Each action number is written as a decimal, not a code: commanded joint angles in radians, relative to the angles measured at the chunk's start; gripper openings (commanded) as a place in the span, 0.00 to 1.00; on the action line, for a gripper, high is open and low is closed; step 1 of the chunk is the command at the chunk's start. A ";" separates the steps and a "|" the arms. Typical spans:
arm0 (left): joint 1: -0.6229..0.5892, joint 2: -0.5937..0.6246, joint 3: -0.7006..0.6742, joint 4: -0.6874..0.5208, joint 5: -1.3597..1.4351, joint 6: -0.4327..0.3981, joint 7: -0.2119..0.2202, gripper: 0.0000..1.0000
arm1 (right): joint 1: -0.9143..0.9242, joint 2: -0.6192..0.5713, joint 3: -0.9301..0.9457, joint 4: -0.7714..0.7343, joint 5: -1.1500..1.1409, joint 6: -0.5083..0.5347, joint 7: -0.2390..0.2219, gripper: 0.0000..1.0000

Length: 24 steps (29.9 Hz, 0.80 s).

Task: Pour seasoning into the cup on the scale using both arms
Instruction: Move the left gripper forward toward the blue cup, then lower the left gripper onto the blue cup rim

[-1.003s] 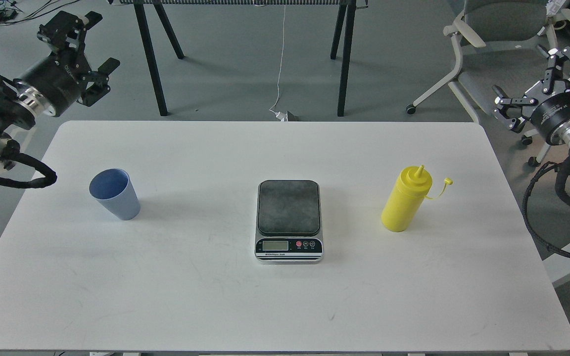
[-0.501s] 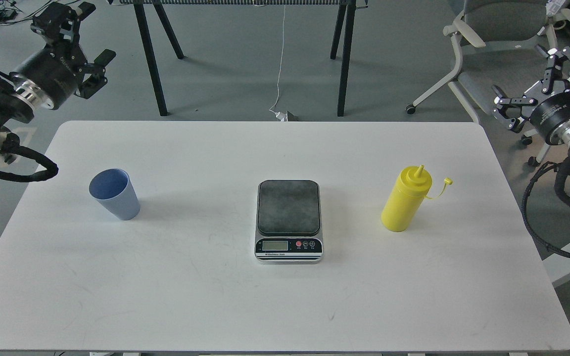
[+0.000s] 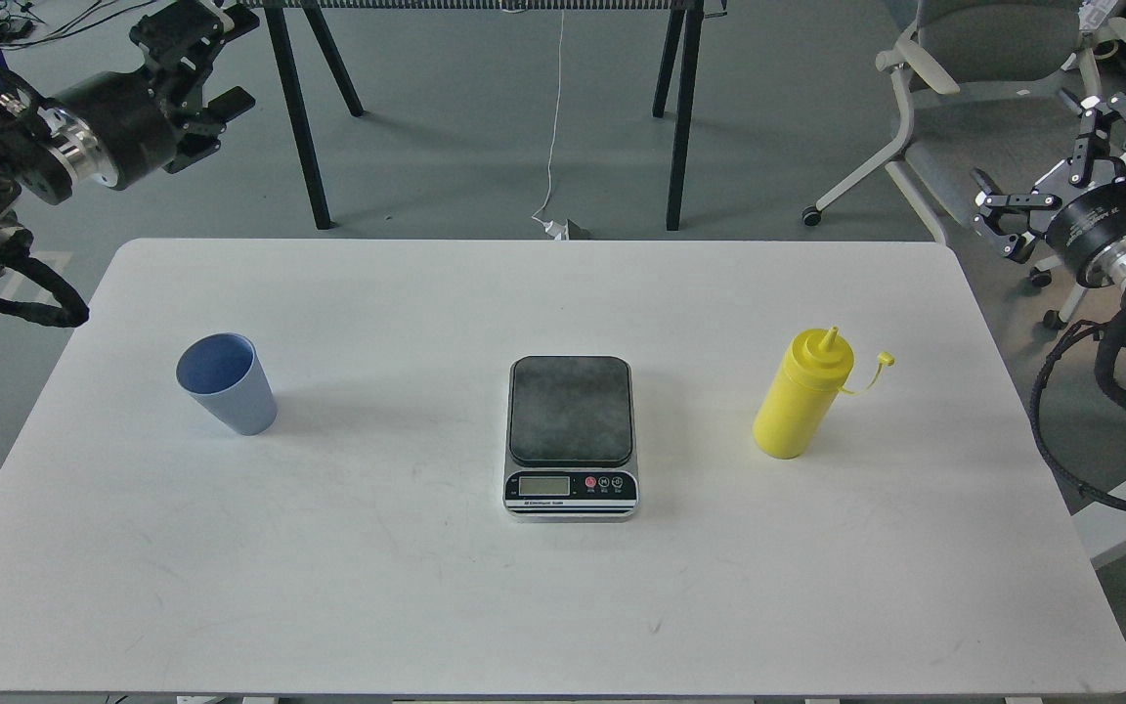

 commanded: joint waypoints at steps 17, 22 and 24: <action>-0.011 0.168 0.079 -0.443 0.925 0.000 0.000 1.00 | 0.003 0.015 0.002 0.000 0.000 0.000 0.000 0.99; -0.031 0.214 0.276 -0.442 0.983 0.000 0.000 1.00 | 0.003 0.017 0.002 0.001 0.000 0.000 0.000 0.99; -0.048 0.220 0.311 -0.433 1.002 0.000 0.000 1.00 | 0.003 0.018 0.002 0.000 0.000 0.000 0.000 0.99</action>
